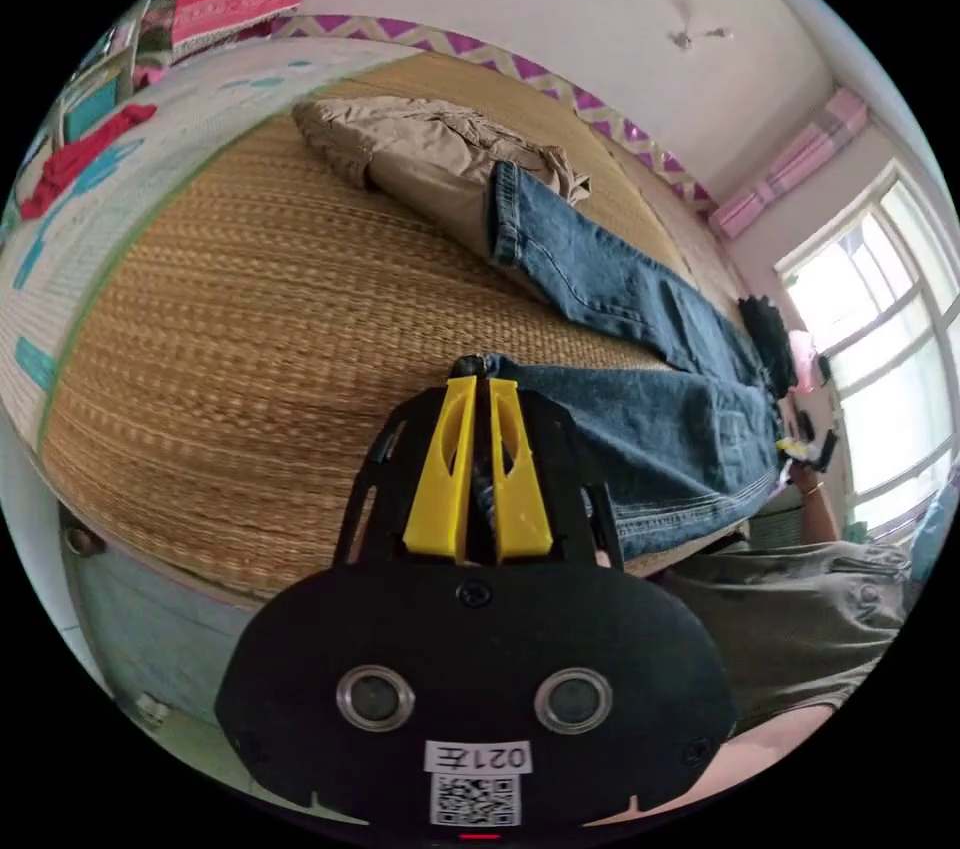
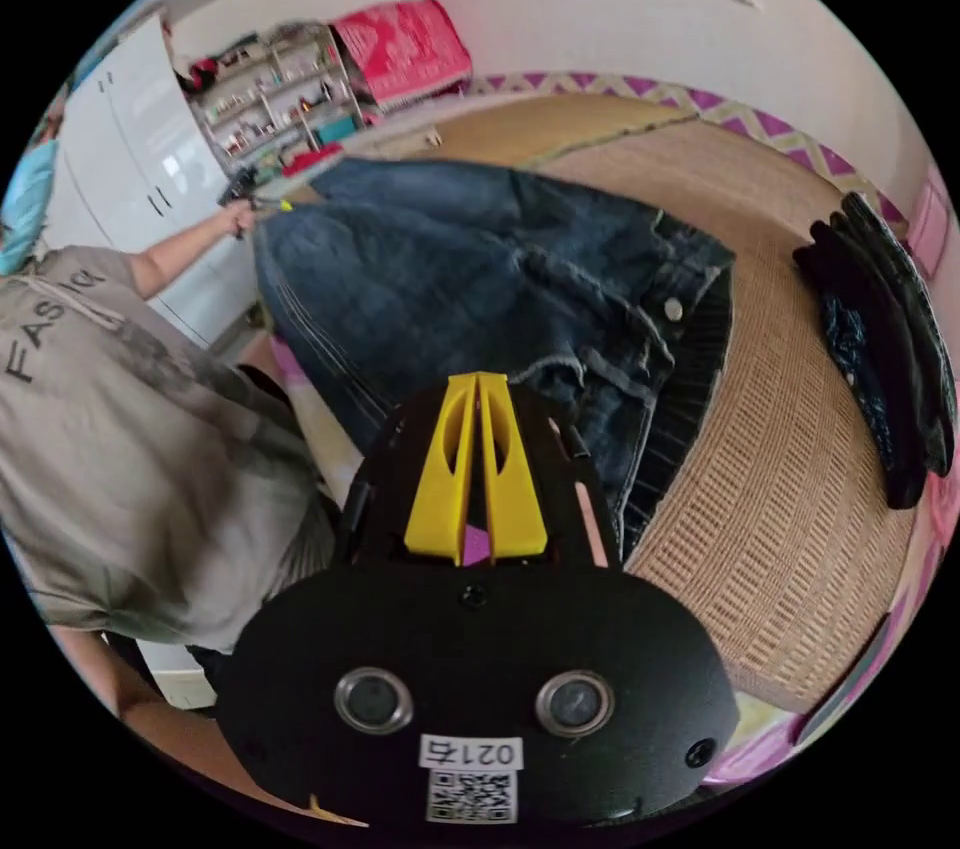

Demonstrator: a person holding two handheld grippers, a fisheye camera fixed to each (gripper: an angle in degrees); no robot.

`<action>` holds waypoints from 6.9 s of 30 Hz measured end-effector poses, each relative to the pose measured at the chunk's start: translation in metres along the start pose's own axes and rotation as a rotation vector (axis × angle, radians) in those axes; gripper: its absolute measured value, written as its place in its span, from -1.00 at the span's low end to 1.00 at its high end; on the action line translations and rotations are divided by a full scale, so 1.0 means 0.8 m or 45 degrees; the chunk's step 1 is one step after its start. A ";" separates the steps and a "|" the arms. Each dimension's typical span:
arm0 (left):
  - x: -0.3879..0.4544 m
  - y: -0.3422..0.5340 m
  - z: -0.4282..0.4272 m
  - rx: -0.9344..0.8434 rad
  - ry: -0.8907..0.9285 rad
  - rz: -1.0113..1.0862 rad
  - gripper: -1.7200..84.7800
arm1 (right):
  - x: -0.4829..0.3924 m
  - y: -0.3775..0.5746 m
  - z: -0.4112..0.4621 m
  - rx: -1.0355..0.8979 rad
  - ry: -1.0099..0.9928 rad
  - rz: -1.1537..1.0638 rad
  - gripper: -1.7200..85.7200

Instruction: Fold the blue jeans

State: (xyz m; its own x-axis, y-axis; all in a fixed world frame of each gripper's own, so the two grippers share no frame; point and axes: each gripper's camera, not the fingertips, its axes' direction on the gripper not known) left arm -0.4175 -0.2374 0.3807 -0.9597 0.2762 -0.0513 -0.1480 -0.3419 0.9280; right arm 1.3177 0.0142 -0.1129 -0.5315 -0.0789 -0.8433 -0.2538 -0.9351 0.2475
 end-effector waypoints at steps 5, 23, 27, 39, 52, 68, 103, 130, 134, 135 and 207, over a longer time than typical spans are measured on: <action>-0.022 0.079 -0.044 0.177 0.080 -0.157 -0.97 | -0.014 0.037 0.016 -0.014 -0.012 0.088 -0.98; 0.132 0.431 -0.026 0.426 0.258 -0.458 -0.73 | -0.149 0.330 -0.044 0.554 0.001 1.405 -0.73; 0.149 0.444 0.006 0.435 0.268 -0.505 -0.73 | -0.164 0.335 -0.001 0.601 -0.228 1.370 -0.74; 0.159 0.452 0.070 0.464 0.406 -0.640 -0.80 | -0.200 0.349 0.032 0.662 -0.247 1.307 -0.90; 0.138 0.431 0.145 0.371 0.591 -1.109 -0.95 | -0.217 0.366 0.076 0.676 -0.250 1.287 -0.94; 0.145 0.353 0.196 0.299 0.510 -1.046 -0.97 | -0.186 0.388 0.132 0.713 -0.341 1.298 -0.95; 0.214 -0.437 0.473 -0.471 -0.118 -0.551 -0.97 | 0.240 -0.046 0.274 0.500 -0.674 1.329 -0.91; 0.169 -0.186 0.314 0.084 -0.070 0.025 -0.97 | -0.103 -0.374 0.209 -0.111 0.440 -0.027 -0.97; 0.088 -0.094 0.227 0.324 0.001 -0.239 -0.90 | -0.108 -0.392 0.201 -0.099 0.456 -0.022 -0.97; 0.058 -0.068 0.211 0.357 0.081 -0.315 -0.83 | -0.110 -0.398 0.199 -0.099 0.472 -0.020 -0.97; 0.968 -0.332 0.253 -0.251 -0.184 0.897 -0.97 | -0.046 0.220 -0.171 0.411 0.256 0.681 -0.88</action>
State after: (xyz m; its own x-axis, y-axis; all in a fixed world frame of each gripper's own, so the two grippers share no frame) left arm -1.0731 0.2492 0.1688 -0.8039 0.0426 0.5932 0.4376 -0.6329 0.6387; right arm 1.4026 -0.1950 -0.1035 -0.4981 -0.5968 -0.6291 -0.2429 -0.6004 0.7619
